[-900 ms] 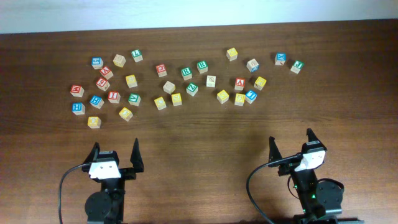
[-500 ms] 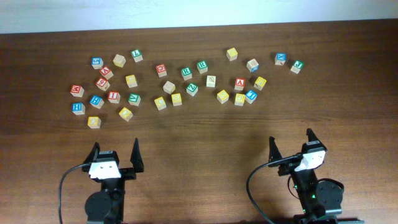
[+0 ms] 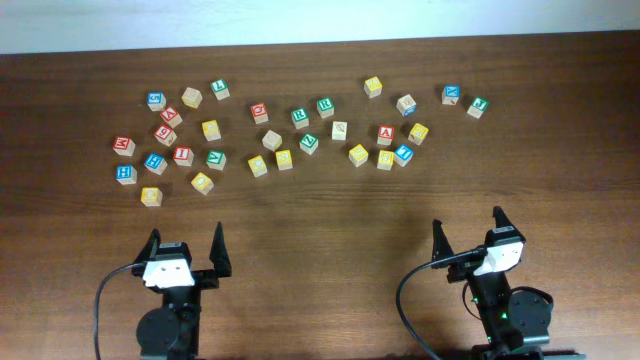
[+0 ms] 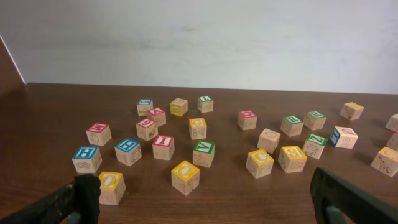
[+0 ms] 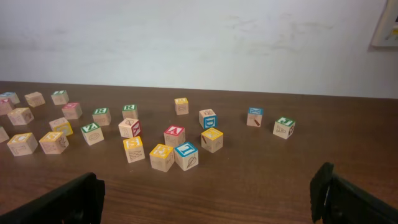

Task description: Spell out ICRA

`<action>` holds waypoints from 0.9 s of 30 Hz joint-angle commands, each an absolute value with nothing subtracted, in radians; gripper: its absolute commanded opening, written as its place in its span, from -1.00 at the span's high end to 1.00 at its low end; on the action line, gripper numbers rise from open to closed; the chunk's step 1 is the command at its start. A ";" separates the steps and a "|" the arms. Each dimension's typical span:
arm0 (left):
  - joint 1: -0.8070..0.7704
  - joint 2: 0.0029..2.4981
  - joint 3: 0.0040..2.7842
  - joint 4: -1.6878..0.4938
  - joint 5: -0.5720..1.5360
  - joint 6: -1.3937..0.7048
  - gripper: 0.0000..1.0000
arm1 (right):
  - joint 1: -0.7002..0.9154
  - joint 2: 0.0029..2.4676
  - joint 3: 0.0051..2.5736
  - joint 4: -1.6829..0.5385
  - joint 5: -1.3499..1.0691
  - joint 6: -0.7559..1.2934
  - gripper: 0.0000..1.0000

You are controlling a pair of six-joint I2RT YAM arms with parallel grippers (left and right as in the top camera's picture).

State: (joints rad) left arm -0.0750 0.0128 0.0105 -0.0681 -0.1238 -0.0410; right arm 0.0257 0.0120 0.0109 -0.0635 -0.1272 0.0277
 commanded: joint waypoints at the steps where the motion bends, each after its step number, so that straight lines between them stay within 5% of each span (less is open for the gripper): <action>1: -0.067 0.007 0.009 -0.073 -0.120 -0.022 -0.98 | 0.027 0.008 0.006 -0.070 -0.120 0.038 -0.96; 13: -0.067 0.007 0.009 -0.072 -0.120 -0.022 -0.98 | 0.027 0.008 0.006 -0.070 -0.120 0.038 -0.96; 19: -0.069 0.007 0.009 -0.010 0.521 -0.131 -0.98 | 0.027 0.008 0.006 -0.070 -0.120 0.038 -0.96; 27: -0.069 0.007 0.009 0.387 0.528 -0.131 -0.98 | 0.027 0.008 0.006 -0.070 -0.120 0.038 -0.97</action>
